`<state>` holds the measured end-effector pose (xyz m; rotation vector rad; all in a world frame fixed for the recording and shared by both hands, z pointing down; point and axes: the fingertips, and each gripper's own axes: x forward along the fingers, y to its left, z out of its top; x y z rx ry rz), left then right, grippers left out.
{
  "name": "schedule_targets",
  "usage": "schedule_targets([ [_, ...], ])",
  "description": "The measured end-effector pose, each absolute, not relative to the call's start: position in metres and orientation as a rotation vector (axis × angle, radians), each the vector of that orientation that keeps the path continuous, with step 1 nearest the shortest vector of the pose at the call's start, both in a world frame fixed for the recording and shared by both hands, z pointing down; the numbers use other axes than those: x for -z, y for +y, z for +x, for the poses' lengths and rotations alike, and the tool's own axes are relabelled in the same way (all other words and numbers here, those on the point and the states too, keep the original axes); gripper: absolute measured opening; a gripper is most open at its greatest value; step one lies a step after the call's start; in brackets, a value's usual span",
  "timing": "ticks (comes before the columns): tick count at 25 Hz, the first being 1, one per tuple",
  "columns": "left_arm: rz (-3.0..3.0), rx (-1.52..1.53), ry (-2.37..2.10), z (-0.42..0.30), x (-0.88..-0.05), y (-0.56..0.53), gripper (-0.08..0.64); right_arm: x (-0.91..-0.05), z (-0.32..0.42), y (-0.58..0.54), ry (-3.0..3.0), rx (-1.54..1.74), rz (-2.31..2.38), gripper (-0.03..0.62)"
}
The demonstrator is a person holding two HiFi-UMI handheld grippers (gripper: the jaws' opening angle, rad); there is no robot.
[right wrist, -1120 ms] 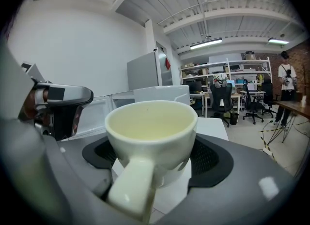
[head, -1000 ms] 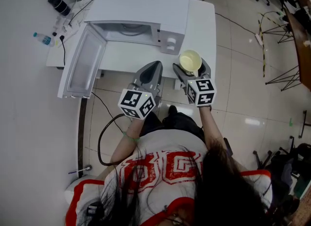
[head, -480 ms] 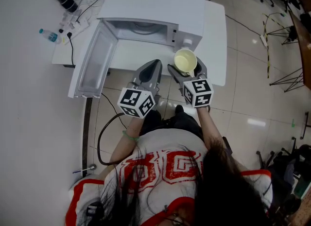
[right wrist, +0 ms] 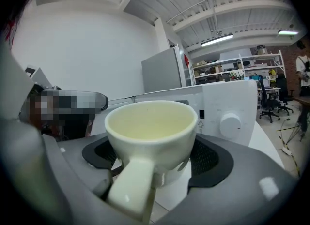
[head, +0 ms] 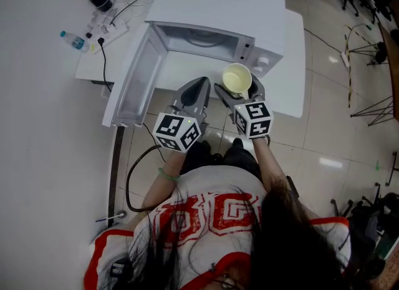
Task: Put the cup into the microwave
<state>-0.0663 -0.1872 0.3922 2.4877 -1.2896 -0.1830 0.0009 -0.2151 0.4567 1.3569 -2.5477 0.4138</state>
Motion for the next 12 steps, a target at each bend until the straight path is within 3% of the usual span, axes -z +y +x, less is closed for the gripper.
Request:
schedule_targets([
  [12,2.51,0.176,-1.245,-0.107,-0.397,-0.205,0.0,-0.466,-0.056,-0.23,-2.541,-0.405,1.343,0.443],
])
